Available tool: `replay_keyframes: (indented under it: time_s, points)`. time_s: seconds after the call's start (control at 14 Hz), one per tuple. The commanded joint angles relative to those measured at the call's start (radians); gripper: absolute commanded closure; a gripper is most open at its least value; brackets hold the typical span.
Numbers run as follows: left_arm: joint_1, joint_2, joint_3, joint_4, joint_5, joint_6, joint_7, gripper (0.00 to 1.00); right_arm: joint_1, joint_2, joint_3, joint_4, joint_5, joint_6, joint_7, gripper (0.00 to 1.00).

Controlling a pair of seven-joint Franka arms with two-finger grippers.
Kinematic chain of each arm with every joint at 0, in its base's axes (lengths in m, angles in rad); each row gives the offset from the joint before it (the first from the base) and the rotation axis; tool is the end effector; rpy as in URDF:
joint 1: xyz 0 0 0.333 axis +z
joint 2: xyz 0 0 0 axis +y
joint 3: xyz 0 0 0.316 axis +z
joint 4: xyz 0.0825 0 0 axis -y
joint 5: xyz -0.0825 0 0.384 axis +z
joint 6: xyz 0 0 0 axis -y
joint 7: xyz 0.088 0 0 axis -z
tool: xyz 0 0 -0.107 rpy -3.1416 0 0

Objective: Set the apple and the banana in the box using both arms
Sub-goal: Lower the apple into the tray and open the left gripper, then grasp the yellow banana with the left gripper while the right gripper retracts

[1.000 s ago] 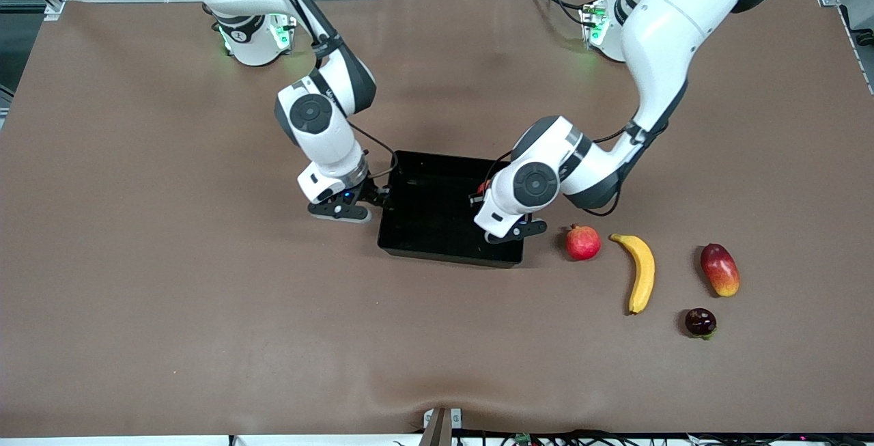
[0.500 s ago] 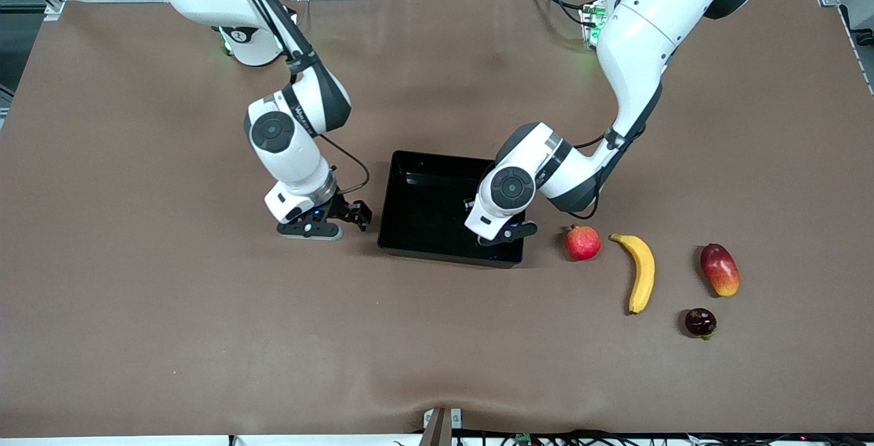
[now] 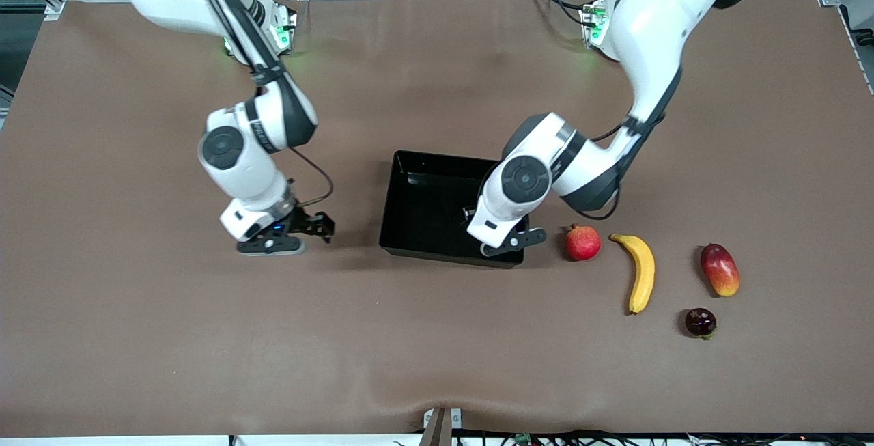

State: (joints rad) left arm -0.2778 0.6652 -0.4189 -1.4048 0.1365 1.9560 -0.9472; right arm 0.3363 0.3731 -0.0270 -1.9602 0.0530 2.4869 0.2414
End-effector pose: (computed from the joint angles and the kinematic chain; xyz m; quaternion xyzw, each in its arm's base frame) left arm 0.5875 -0.4037 0.3321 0.9885 0.1333 -0.0677 0.0236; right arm 0.5999 0.1923 0.2994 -0.9968 -0.0154 -0.0705 0.0333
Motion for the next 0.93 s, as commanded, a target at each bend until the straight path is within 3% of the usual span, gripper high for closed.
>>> replay_keyframes:
  time_s: [0.0,0.14,0.36,0.64,0.86]
  points:
    - [0.052,-0.142,0.003,-0.019,0.018,-0.058,-0.018,0.00,-0.115,-0.094,0.018,-0.025,0.008,-0.091,-0.126,0.00]
    - [0.129,-0.185,0.008,-0.029,0.026,-0.116,0.001,0.00,-0.192,-0.141,0.018,-0.028,0.008,-0.152,-0.210,0.00]
    - [0.245,-0.174,0.006,-0.046,0.072,-0.137,0.073,0.00,-0.243,-0.226,0.018,-0.023,0.008,-0.282,-0.231,0.00]
    - [0.359,-0.098,0.006,-0.086,0.207,-0.045,0.146,0.00,-0.278,-0.304,0.015,0.010,0.007,-0.394,-0.232,0.00]
    - [0.431,-0.029,0.006,-0.120,0.252,0.064,0.255,0.00,-0.306,-0.319,0.015,0.122,0.005,-0.573,-0.246,0.00]
